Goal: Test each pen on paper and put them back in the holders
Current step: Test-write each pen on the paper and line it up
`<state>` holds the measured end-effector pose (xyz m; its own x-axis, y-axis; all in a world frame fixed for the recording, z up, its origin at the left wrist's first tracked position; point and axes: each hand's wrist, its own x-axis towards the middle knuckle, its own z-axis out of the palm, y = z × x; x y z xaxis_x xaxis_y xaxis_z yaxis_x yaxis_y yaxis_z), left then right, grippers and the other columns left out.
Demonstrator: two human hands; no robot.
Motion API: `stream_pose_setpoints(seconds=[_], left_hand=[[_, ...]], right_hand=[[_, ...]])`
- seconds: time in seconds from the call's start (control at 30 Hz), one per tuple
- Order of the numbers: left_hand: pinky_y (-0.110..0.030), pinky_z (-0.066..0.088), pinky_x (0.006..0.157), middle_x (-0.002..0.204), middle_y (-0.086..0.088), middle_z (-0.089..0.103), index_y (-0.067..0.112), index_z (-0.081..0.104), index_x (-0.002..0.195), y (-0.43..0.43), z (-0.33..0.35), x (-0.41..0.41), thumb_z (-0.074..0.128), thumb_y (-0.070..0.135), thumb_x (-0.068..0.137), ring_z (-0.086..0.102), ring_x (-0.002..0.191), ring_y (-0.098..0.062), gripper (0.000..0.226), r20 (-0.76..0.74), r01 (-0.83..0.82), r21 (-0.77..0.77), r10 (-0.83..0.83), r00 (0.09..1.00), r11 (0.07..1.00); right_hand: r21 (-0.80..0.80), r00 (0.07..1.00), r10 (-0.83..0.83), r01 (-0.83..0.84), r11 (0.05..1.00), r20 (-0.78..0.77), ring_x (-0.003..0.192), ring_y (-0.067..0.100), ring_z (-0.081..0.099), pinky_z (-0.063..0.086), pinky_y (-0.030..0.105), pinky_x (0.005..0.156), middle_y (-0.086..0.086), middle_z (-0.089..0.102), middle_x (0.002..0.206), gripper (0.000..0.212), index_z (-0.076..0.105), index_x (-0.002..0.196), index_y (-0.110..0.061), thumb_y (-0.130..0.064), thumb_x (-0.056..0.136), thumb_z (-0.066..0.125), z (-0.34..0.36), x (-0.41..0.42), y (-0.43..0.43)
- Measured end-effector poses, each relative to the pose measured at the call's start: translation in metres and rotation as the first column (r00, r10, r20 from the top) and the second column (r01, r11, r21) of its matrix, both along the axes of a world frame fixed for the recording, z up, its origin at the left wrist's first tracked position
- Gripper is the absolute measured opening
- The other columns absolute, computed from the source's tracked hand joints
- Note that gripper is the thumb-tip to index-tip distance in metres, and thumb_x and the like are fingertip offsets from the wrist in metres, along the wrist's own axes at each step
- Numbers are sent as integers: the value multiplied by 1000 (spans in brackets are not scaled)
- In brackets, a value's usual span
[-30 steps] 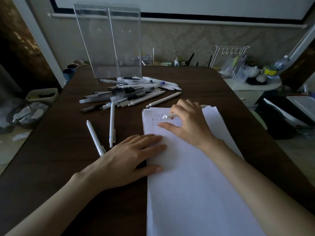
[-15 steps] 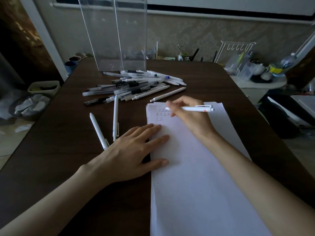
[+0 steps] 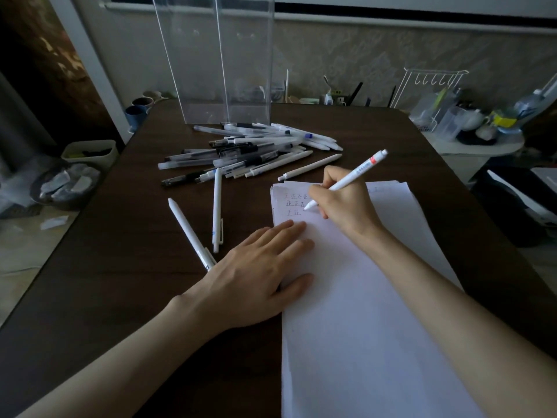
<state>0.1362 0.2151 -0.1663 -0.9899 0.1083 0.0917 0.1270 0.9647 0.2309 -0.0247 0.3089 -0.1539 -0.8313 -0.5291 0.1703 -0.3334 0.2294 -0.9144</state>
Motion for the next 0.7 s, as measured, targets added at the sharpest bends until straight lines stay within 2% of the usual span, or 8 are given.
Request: stream_pose_setpoints(seconds=[0.07,0.13,0.2,0.33,0.57,0.7], left_hand=[[-32,13,113,154,-7,22,25,31,144,0,-1,1,21,58,92,16,142,-20,62,12,-5,-8,5,1000,1000],[-32,9,112,154,-8,22,26,31,144,0,-1,1,21,59,92,16,142,-21,62,6,-11,-22,11,1000,1000],[-32,11,111,152,-9,25,26,34,143,0,0,1,23,58,92,20,141,-23,61,6,-10,-33,10,1000,999],[-33,17,110,150,-10,30,24,38,141,0,0,1,24,58,93,25,140,-24,61,-1,-13,-33,13,1000,999],[-33,16,110,150,-9,32,24,39,141,0,-1,1,24,58,93,26,139,-23,61,3,-18,-33,18,1000,999],[-33,16,110,149,-10,33,23,41,140,0,-1,1,24,58,93,27,139,-23,61,-4,-18,-35,18,1000,999]], right_hand=[[1,1000,9,-9,1000,-15,35,0,47,33,24,46,2,37,40,28,35,60,-8,3,79,53,-2,0,-1],[11,999,-1,2,1000,-38,36,-2,48,33,22,45,0,36,42,28,35,61,-7,2,79,54,-3,0,-1],[10,999,-10,10,1000,-50,37,-3,48,30,18,42,3,34,45,27,35,62,-7,2,79,54,-3,0,-1],[12,999,5,-4,1000,-44,35,-3,47,29,19,41,7,31,49,28,34,61,-8,3,79,53,-3,-1,-1],[-12,1000,5,-5,1000,-27,36,-2,48,30,19,41,5,31,48,31,33,60,-11,3,79,53,-4,-1,-1],[-29,1000,7,-7,1000,-13,38,-2,49,32,23,46,1,34,45,33,31,59,-12,2,79,52,-5,-2,-1]])
